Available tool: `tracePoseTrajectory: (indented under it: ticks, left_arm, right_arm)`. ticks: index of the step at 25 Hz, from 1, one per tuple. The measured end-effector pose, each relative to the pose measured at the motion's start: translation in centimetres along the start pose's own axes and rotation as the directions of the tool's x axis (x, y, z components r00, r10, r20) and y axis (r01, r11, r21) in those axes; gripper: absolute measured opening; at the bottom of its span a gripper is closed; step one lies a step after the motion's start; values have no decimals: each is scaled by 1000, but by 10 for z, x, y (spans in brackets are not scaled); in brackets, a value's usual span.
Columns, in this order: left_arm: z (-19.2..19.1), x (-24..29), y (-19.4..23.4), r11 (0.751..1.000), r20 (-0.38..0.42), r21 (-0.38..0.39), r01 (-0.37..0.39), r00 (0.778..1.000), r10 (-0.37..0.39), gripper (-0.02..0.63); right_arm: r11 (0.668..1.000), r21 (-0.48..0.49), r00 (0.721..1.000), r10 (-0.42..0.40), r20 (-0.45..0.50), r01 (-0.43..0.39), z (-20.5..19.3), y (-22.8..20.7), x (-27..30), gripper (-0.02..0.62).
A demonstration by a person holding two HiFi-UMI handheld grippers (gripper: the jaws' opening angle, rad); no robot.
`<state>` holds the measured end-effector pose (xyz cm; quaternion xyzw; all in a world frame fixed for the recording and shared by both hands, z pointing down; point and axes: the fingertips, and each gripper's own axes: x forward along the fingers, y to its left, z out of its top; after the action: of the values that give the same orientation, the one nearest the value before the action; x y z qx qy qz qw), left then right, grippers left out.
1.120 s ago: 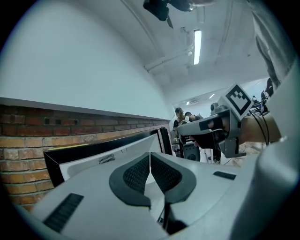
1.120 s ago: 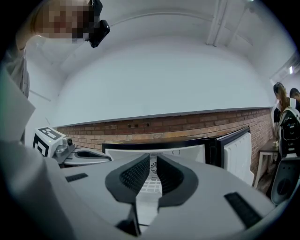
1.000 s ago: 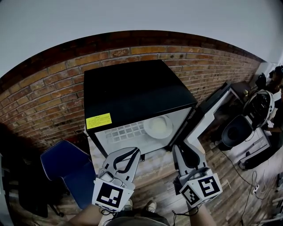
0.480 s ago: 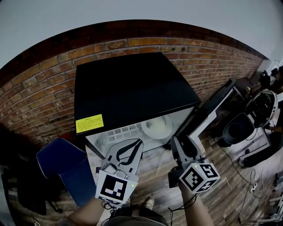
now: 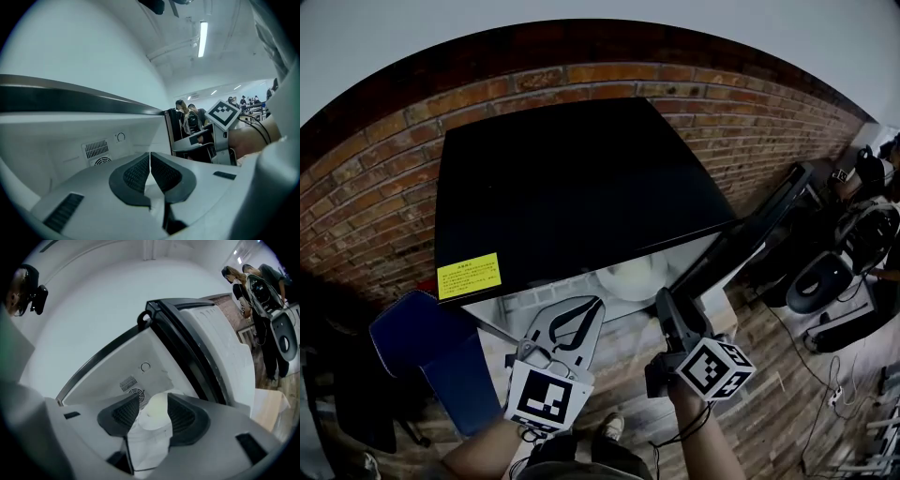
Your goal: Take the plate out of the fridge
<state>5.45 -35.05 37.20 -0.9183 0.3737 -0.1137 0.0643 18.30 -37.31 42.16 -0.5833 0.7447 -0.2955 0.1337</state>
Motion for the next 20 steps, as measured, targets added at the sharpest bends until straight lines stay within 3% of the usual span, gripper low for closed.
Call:
tracePoseTrajectory:
  ticks: [8, 20]
  left_arm:
    - [-19, 12, 14, 998, 4, 21, -64, 998, 64, 21]
    - [-32, 10, 17, 998, -30, 8, -56, 998, 56, 21]
  right_arm:
    - [989, 149, 999, -19, -37, 25, -24, -26, 16, 173]
    - [955, 291, 997, -37, -64, 55, -42, -38, 39, 170]
